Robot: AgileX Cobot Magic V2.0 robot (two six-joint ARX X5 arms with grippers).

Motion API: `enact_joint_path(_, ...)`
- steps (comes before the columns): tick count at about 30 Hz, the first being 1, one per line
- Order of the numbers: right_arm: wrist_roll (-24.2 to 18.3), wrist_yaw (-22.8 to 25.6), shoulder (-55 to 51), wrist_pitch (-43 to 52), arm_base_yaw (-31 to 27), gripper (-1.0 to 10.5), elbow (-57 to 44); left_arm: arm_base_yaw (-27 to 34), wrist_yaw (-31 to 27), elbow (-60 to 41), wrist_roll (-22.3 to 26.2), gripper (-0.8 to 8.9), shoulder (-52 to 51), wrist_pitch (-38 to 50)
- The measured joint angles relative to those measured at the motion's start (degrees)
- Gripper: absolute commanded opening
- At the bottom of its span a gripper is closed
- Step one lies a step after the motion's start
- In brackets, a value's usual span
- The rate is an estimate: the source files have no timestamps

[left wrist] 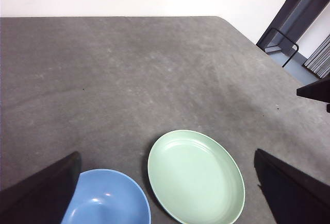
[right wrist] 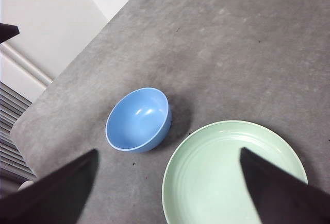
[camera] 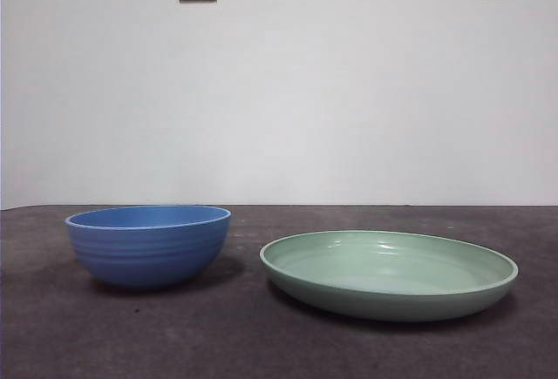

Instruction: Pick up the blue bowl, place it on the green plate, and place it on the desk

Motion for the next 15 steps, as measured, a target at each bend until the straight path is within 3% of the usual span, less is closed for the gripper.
enact_joint_path(5,0.00,-0.09,0.00,-0.66,0.00,5.1,0.00,0.00,0.00,0.00,-0.37,5.95,0.00,-0.04)
enact_joint_path(9,-0.07,-0.09,0.00,-0.87,0.00,6.3,0.00,0.00,0.00,0.00,-0.39,5.94,0.00,-0.28)
enact_joint_path(15,-0.02,-0.09,0.00,-0.85,0.00,6.4,0.00,0.15,-2.89,0.04,-2.08,5.92,1.20,-2.93)
